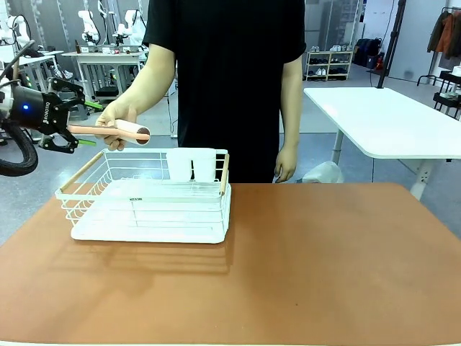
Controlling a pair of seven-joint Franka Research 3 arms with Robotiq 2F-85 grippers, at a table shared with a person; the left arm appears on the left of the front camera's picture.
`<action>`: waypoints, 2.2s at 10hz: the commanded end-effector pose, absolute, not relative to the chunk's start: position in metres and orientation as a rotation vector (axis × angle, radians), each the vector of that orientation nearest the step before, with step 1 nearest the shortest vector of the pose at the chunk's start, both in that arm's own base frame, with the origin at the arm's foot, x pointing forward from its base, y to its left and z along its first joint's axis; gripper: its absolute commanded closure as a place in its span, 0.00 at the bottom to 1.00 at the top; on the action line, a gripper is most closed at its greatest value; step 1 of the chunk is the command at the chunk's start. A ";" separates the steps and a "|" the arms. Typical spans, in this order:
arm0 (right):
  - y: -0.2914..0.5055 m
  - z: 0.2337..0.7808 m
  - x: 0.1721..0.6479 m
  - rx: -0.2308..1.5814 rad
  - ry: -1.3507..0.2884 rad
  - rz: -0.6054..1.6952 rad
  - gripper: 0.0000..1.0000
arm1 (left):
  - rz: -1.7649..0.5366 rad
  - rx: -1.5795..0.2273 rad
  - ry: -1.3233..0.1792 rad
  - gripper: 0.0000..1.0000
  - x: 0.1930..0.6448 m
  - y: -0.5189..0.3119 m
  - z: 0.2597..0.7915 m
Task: Clean the table.
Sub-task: Pick up the Lint Roller when the human hands it over.
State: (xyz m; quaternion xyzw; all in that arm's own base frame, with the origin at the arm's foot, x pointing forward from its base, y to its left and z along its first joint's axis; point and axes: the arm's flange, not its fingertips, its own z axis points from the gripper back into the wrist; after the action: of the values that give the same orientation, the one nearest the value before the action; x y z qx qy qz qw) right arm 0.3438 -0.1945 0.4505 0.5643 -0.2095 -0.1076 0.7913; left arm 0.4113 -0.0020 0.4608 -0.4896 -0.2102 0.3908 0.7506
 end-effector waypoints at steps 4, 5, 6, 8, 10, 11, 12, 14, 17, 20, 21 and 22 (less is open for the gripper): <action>-0.192 0.452 0.340 1.227 -0.453 -0.238 0.00 | 0.839 -1.090 -0.501 0.62 0.415 -0.005 0.455; -0.192 0.452 0.340 1.227 -0.453 -0.238 0.00 | 0.839 -1.088 -0.502 0.76 0.415 -0.006 0.455; -0.192 0.452 0.340 1.227 -0.453 -0.238 0.00 | 0.837 -1.086 -0.502 0.81 0.415 -0.006 0.455; -0.192 0.452 0.340 1.227 -0.453 -0.238 0.00 | 0.834 -1.082 -0.501 1.00 0.414 -0.007 0.456; -0.192 0.452 0.340 1.227 -0.453 -0.238 0.00 | 0.835 -1.082 -0.501 1.00 0.414 -0.006 0.457; -0.192 0.452 0.340 1.227 -0.453 -0.238 0.00 | 0.819 -1.080 -0.494 0.92 0.413 0.001 0.455; -0.192 0.452 0.340 1.227 -0.453 -0.238 0.00 | 0.848 -1.075 -0.464 0.92 0.411 -0.003 0.461; -0.192 0.452 0.340 1.227 -0.453 -0.238 0.00 | 0.848 -1.075 -0.464 0.92 0.411 -0.003 0.461; -0.192 0.452 0.340 1.227 -0.453 -0.238 0.00 | 0.848 -1.075 -0.464 0.92 0.411 -0.003 0.461; -0.192 0.452 0.340 1.227 -0.453 -0.238 0.00 | 0.848 -1.075 -0.464 0.92 0.411 -0.003 0.461; -0.192 0.452 0.340 1.227 -0.453 -0.238 0.00 | 0.848 -1.075 -0.464 0.92 0.411 -0.003 0.461; -0.192 0.452 0.340 1.227 -0.453 -0.238 0.00 | 0.848 -1.075 -0.464 0.92 0.411 -0.003 0.461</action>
State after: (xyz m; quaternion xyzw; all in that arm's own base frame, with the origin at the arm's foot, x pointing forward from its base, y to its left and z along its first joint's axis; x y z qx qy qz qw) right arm 0.3438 -0.1945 0.4505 0.5643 -0.2095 -0.1076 0.7913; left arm 0.4113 -0.0028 0.4606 -0.4915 -0.2130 0.3875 0.7503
